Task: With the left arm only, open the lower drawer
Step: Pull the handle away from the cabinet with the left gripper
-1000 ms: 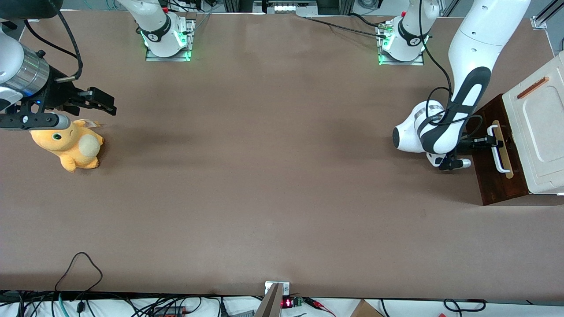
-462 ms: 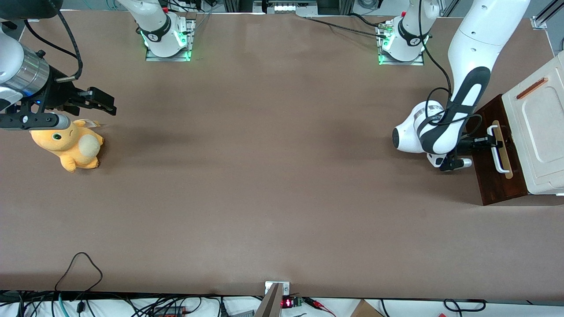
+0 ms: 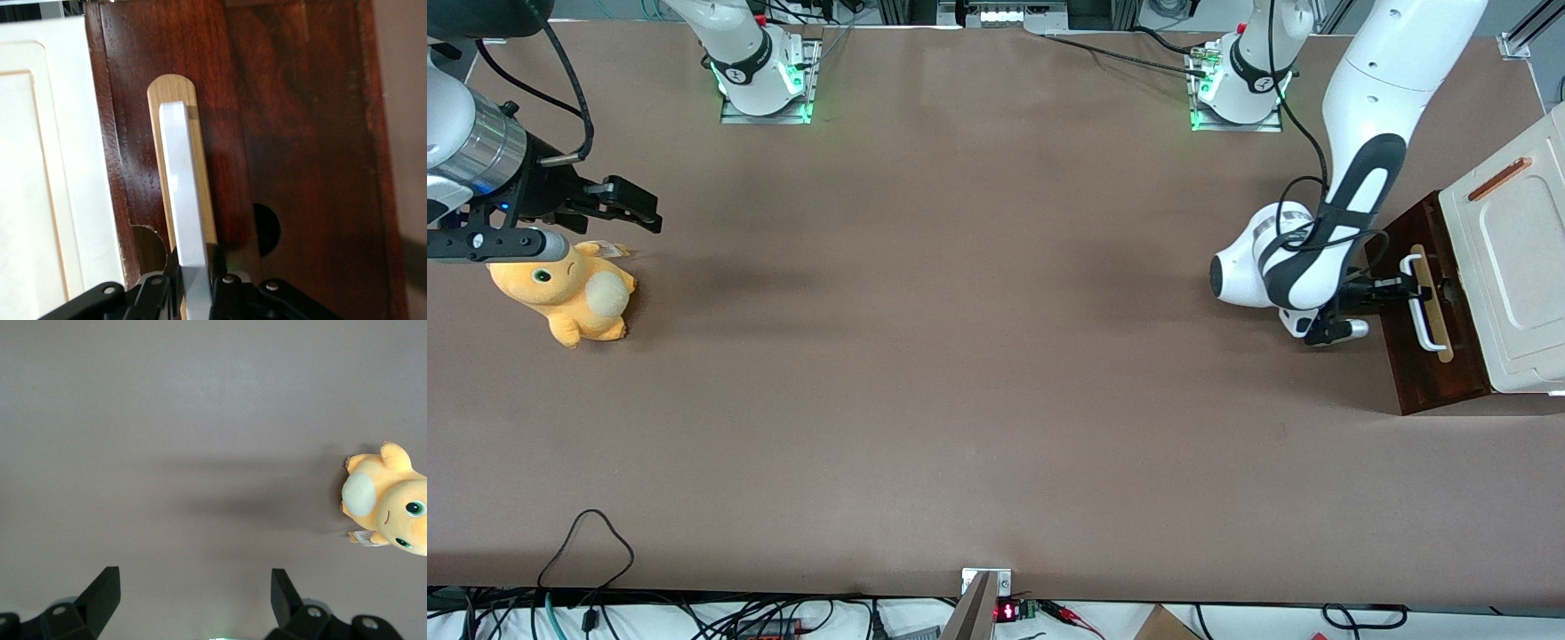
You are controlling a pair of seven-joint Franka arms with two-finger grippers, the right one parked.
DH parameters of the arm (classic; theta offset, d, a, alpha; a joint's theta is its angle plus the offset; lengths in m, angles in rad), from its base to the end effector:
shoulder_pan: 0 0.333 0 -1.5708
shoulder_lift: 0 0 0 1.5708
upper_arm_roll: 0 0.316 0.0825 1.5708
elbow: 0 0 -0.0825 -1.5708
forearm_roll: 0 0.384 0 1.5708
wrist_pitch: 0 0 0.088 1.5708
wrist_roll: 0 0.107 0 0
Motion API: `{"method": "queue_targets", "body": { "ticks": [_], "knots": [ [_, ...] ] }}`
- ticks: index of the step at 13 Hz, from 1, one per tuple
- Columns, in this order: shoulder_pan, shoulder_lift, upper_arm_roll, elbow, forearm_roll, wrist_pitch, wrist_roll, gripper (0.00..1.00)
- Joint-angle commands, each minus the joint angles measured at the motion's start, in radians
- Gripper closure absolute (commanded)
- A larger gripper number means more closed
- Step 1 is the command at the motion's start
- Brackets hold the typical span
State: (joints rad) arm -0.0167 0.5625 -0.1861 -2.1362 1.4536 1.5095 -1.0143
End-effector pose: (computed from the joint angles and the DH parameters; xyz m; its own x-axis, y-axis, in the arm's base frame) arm 0.5105 0.0061 0.1594 0.9912 -0.0530 -0.1213 -0.1256 -0.0876 -0.9882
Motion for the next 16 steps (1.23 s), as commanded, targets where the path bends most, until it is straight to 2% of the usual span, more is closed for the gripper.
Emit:
{"method": "queue_targets", "body": {
  "ticks": [1, 11, 13, 16],
  "knots": [
    [-0.057, 0.002, -0.036, 0.045, 0.008, 0.006, 0.046, 1.0],
    [-0.091, -0.003, -0.102, 0.05, -0.025, -0.003, 0.049, 1.0],
    [-0.091, -0.004, -0.119, 0.068, -0.059, -0.005, 0.049, 1.0],
    [-0.094, -0.006, -0.125, 0.07, -0.068, -0.012, 0.048, 1.0]
  ]
}}
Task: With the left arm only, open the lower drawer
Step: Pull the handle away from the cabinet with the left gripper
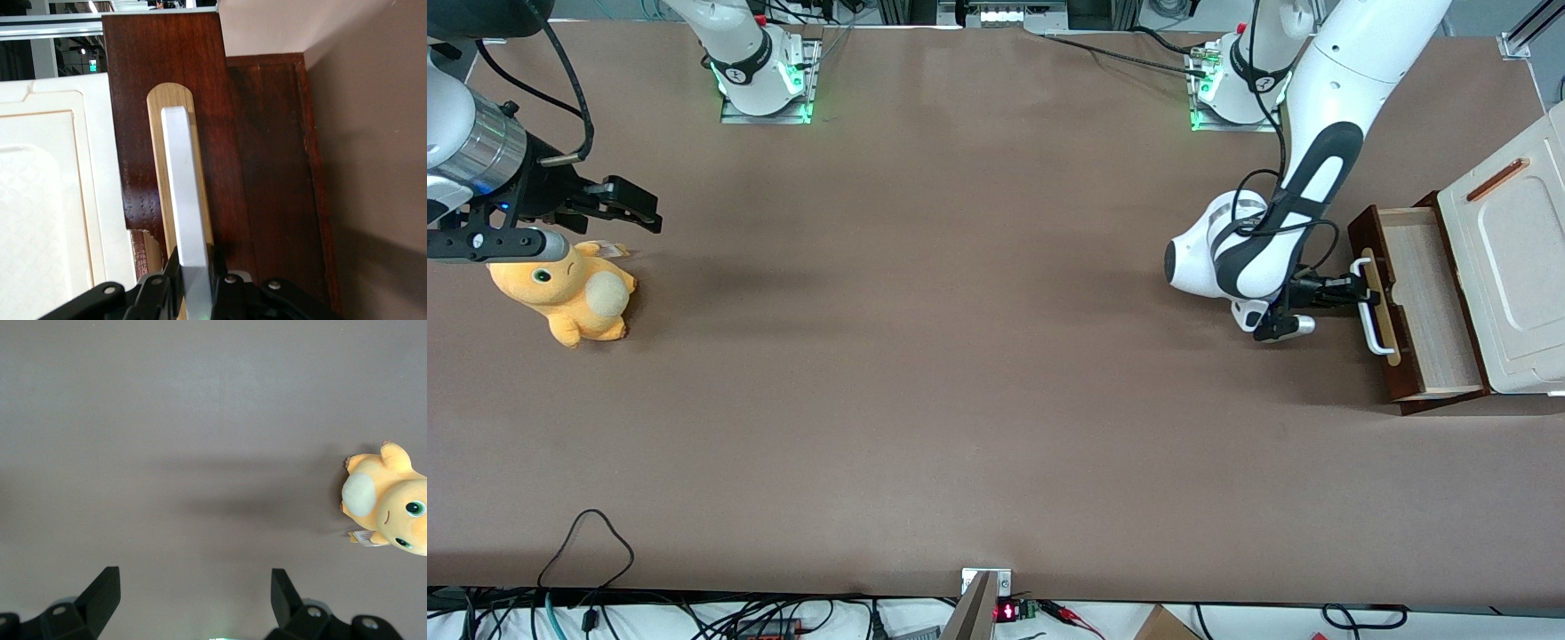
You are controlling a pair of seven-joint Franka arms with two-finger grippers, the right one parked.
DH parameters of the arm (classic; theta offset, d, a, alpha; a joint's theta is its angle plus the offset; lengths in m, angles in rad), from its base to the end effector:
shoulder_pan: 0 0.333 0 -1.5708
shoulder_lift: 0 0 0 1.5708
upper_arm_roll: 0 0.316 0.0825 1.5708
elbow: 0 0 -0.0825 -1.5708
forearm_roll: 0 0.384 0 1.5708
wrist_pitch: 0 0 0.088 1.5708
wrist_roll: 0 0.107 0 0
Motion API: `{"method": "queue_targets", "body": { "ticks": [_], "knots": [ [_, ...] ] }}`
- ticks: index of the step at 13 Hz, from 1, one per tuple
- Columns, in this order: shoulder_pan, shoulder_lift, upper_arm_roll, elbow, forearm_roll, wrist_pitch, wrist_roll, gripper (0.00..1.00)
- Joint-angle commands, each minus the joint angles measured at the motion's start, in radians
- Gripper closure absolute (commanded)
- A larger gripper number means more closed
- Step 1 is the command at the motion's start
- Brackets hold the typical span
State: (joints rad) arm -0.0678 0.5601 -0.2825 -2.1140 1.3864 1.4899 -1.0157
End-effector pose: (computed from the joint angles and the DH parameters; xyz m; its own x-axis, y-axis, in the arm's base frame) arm 0.5072 -0.0695 0.1655 0.9868 -0.1219 -0.1068 -0.1242 -0.1456 -0.9815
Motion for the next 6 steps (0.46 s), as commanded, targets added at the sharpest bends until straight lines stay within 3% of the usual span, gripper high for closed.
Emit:
{"method": "queue_targets", "body": {
  "ticks": [1, 2, 4, 6],
  "knots": [
    [-0.043, -0.003, -0.029, 0.048, -0.001, 0.007, 0.049, 1.0],
    [-0.043, -0.003, -0.027, 0.046, -0.001, 0.007, 0.051, 0.99],
    [-0.041, -0.002, -0.029, 0.046, -0.004, 0.012, 0.054, 0.7],
    [-0.04, -0.006, -0.029, 0.046, -0.016, 0.013, 0.057, 0.18]
  ]
}}
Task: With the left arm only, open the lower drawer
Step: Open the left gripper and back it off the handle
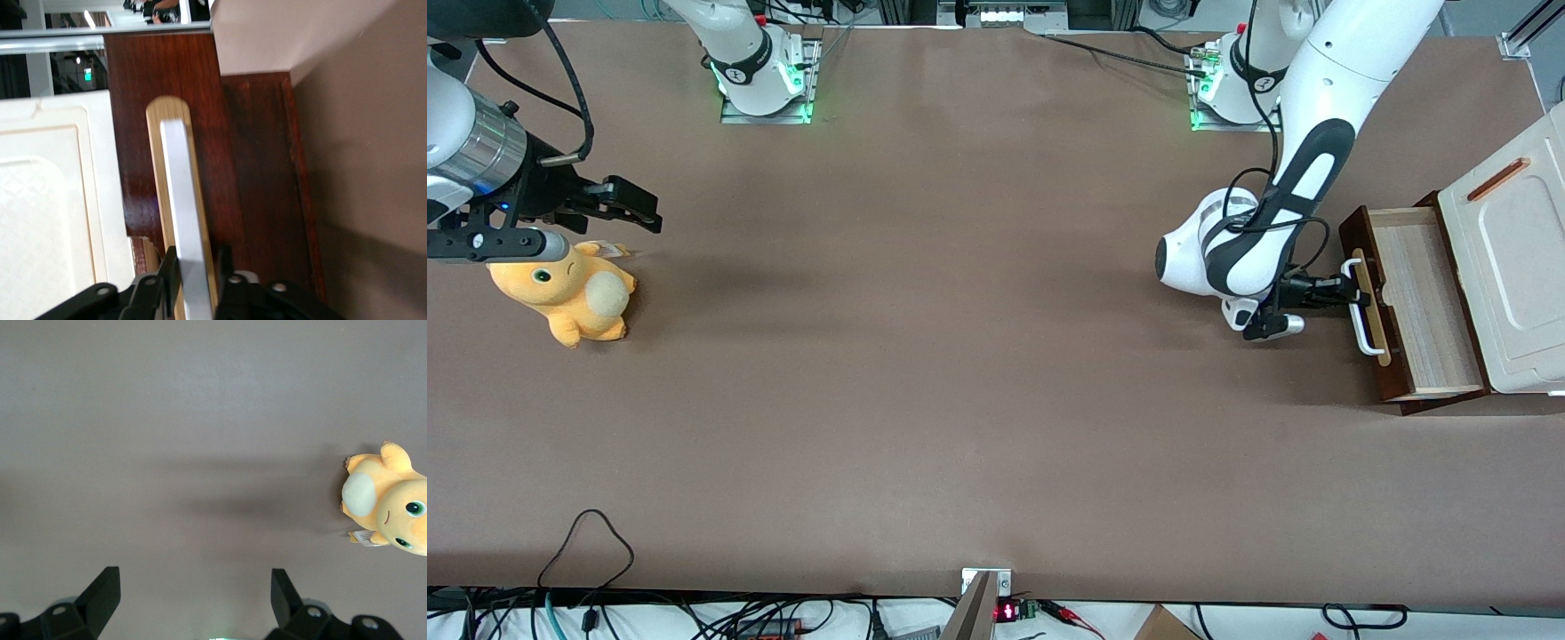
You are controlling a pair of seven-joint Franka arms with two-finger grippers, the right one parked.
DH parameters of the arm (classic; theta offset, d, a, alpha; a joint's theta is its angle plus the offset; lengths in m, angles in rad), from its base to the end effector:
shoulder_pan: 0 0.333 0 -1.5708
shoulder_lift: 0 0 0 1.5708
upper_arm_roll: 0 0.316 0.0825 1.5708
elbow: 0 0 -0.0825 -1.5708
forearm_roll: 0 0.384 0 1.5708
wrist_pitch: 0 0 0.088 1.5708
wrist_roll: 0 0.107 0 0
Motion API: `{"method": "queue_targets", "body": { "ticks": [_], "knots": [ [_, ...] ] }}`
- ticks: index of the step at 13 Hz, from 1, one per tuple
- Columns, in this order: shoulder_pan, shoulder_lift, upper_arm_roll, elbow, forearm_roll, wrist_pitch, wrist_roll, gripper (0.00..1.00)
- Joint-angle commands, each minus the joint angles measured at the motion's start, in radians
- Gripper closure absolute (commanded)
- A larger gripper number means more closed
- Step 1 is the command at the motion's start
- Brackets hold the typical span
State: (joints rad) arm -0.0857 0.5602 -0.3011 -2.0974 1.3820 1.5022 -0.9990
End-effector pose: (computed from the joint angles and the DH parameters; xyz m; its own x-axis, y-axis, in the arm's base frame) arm 0.5105 -0.0909 0.1691 0.9814 -0.1596 -0.1064 -0.1330 -0.1664 -0.9771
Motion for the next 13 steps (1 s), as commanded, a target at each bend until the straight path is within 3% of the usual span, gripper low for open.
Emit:
{"method": "queue_targets", "body": {
  "ticks": [1, 4, 5, 8, 11, 13],
  "knots": [
    [-0.022, -0.02, -0.01, 0.031, -0.038, 0.001, 0.037, 0.0],
    [-0.02, -0.072, -0.051, 0.031, -0.11, 0.003, 0.043, 0.0],
    [-0.019, -0.104, -0.055, 0.034, -0.167, 0.006, 0.045, 0.0],
    [-0.009, -0.219, -0.053, 0.132, -0.453, 0.091, 0.147, 0.0],
    [0.02, -0.359, -0.053, 0.192, -0.642, 0.099, 0.305, 0.0],
    [0.043, -0.439, -0.039, 0.258, -0.814, 0.096, 0.412, 0.0]
  ]
}}
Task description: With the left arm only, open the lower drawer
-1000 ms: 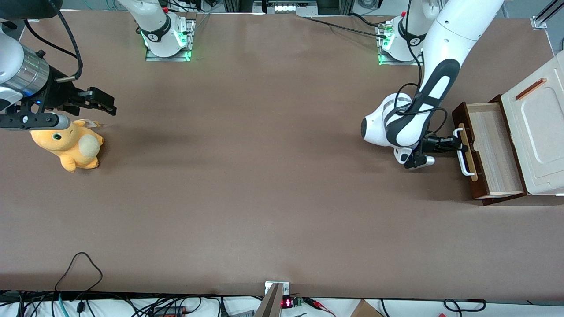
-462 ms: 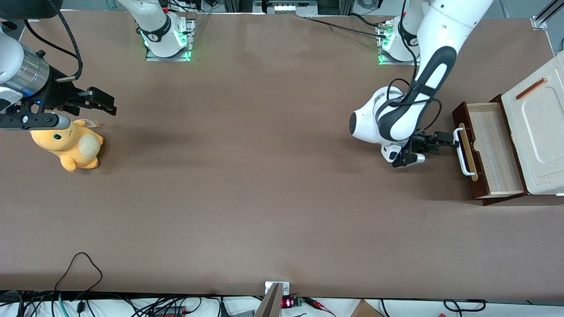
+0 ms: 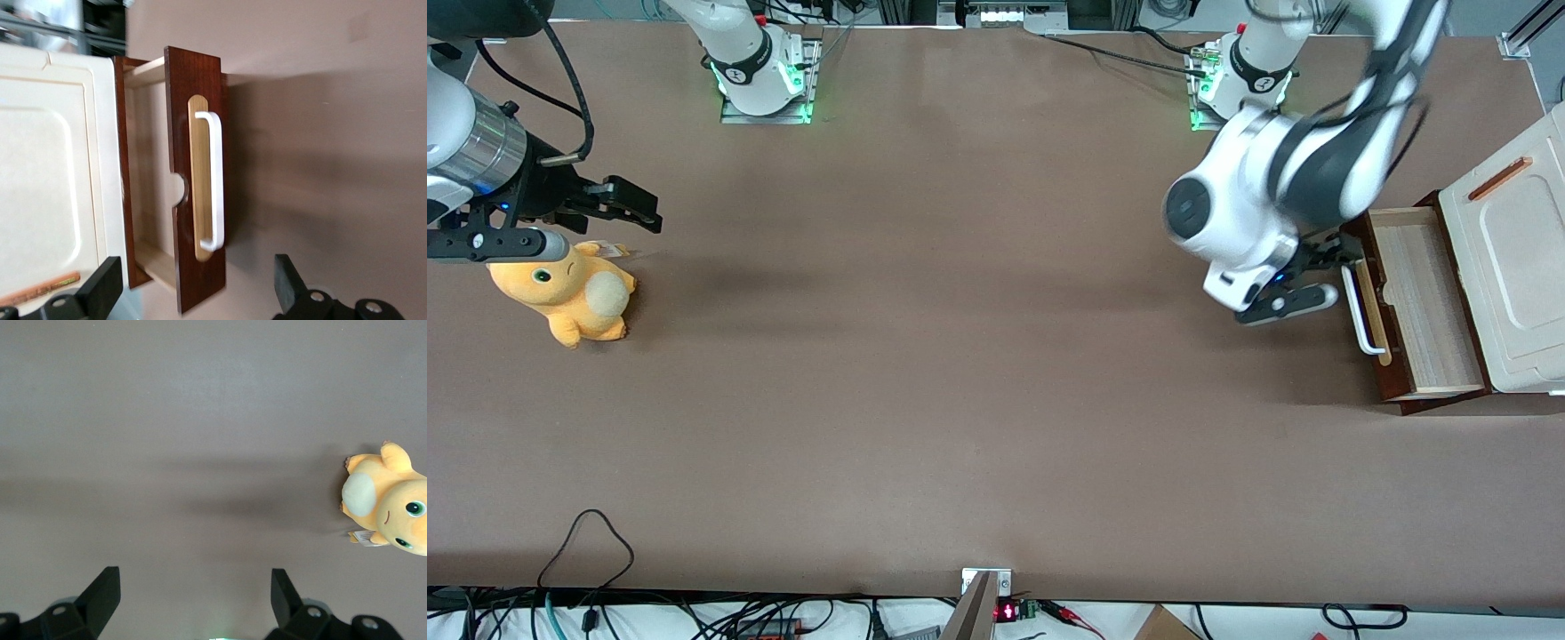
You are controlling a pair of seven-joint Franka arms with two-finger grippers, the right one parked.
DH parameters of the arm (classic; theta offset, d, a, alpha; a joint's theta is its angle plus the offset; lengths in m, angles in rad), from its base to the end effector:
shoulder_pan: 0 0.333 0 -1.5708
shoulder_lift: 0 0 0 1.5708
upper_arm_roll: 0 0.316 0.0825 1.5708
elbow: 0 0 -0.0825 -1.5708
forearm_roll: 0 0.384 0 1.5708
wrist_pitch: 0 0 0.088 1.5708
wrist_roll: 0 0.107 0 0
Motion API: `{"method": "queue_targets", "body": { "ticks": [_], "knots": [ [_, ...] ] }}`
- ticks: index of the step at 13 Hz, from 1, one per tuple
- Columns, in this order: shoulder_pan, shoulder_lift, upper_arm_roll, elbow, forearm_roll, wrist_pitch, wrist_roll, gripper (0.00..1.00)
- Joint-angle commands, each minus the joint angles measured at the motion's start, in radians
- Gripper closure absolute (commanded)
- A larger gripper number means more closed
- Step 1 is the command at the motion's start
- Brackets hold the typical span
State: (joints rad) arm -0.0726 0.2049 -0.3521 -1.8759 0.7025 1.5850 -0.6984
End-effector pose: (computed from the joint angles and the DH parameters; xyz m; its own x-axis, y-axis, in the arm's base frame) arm 0.5400 -0.1599 0.3979 0.9959 0.0862 -0.0272 0.0434 -0.7202 -0.6924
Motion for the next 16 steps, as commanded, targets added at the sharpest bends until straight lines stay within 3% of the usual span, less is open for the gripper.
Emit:
{"method": "queue_targets", "body": {
  "ticks": [1, 3, 8, 16],
  "knots": [
    [0.045, -0.131, 0.037, 0.067, -0.244, 0.009, 0.173, 0.0],
    [0.045, -0.177, 0.117, 0.127, -0.433, 0.006, 0.287, 0.0],
    [0.048, -0.255, 0.286, 0.185, -0.742, 0.006, 0.576, 0.0],
    [0.048, -0.26, 0.292, 0.208, -0.732, 0.006, 0.59, 0.0]
  ]
}}
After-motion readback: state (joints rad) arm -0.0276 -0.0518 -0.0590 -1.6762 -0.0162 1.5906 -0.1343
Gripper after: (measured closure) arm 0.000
